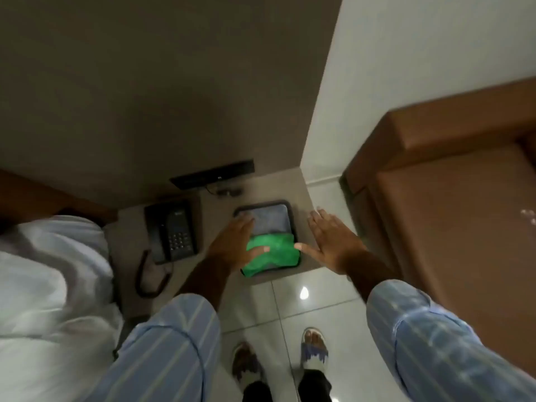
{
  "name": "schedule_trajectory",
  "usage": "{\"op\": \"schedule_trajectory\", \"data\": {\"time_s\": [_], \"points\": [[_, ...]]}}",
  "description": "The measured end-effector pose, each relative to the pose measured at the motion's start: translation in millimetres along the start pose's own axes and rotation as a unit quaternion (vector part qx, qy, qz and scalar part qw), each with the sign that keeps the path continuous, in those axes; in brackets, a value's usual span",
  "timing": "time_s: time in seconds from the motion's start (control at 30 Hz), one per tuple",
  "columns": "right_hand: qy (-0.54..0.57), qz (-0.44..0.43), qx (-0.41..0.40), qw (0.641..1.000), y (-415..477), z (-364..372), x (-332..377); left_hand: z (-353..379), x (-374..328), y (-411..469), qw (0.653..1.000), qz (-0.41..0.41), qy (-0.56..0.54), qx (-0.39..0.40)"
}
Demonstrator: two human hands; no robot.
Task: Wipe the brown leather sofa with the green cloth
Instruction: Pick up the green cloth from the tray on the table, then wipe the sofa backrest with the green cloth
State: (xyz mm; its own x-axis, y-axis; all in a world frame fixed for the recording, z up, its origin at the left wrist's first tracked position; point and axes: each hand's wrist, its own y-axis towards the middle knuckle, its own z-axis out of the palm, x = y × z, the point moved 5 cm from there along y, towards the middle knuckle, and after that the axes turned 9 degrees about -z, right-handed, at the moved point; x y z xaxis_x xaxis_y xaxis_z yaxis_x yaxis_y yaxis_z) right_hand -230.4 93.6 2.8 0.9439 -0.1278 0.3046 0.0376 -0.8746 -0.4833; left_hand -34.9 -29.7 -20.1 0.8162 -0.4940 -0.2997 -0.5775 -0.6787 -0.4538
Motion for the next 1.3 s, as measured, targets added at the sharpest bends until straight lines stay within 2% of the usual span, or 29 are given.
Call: {"op": "schedule_trajectory", "data": {"time_s": [0.13,0.33,0.47,0.6,0.7,0.83,1.0,1.3], "points": [[0.027,0.011,0.052,0.998,11,103,-33,104,7,29,0.998,-0.006,0.044,0.049],[0.062,0.016,0.045,0.997,30,198,-61,192,17,67,0.989,-0.02,0.137,0.056],[0.074,0.019,0.042,0.996,34,226,-65,199,15,75,0.99,-0.003,0.142,-0.026],[0.101,0.018,0.032,0.994,28,212,-70,176,0,87,0.991,-0.031,0.133,0.013],[0.116,0.043,-0.008,0.992,6,180,-81,144,-29,87,0.992,-0.035,0.123,-0.003],[0.105,0.087,-0.059,0.989,-51,131,-108,95,-109,74,0.996,-0.014,0.084,-0.04],[0.101,0.163,-0.123,0.974,-154,73,-162,53,-254,54,0.997,0.06,0.043,-0.034],[0.144,0.31,-0.182,0.922,-358,27,-277,38,-507,-9,0.977,0.208,-0.035,-0.031]]}}
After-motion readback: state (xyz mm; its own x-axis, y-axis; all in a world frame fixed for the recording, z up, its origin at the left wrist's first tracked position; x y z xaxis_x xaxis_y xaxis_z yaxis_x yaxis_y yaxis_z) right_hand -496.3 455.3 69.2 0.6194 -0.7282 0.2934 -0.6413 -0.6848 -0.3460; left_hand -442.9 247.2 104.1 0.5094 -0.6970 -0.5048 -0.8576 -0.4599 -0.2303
